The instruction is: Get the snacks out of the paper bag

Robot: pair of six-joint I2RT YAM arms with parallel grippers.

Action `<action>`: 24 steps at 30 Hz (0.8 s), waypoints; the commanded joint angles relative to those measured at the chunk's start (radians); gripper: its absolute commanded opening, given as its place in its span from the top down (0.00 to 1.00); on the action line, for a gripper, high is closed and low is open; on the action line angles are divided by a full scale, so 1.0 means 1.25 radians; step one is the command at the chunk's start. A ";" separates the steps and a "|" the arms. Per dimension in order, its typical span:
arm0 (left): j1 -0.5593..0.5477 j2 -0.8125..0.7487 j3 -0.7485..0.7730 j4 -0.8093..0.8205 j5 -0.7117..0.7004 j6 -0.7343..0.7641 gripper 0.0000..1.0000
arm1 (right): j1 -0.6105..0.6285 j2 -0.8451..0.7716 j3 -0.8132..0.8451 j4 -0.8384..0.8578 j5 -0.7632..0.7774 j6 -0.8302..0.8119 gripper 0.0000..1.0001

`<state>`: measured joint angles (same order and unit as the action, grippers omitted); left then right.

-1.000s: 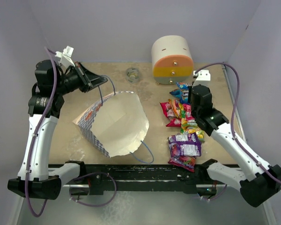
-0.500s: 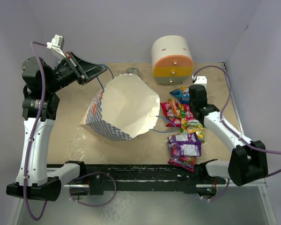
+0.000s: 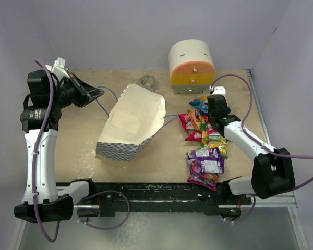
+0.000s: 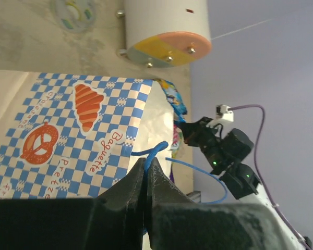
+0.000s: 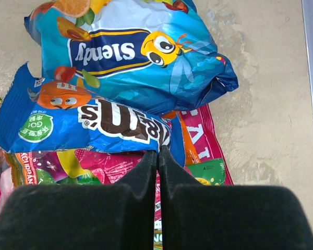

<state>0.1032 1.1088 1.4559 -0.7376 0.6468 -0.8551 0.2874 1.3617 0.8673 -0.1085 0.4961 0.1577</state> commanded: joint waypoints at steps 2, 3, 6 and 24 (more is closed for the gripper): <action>0.002 -0.018 0.083 -0.192 -0.207 0.205 0.84 | -0.002 -0.018 0.038 -0.007 -0.043 -0.020 0.93; 0.002 -0.022 0.090 -0.214 -0.241 0.217 0.81 | -0.002 -0.022 0.042 -0.015 -0.050 -0.024 0.89; 0.002 -0.033 0.117 -0.260 -0.306 0.248 0.70 | -0.002 -0.035 0.057 -0.063 -0.058 -0.039 0.79; 0.002 -0.062 0.319 -0.451 -0.447 0.277 0.01 | -0.001 -0.245 0.353 -0.462 -0.210 0.108 0.00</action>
<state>0.1036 1.0428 1.7420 -1.2488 0.1459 -0.5522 0.2878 1.1461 1.1965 -0.5308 0.3347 0.2195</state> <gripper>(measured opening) 0.989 0.994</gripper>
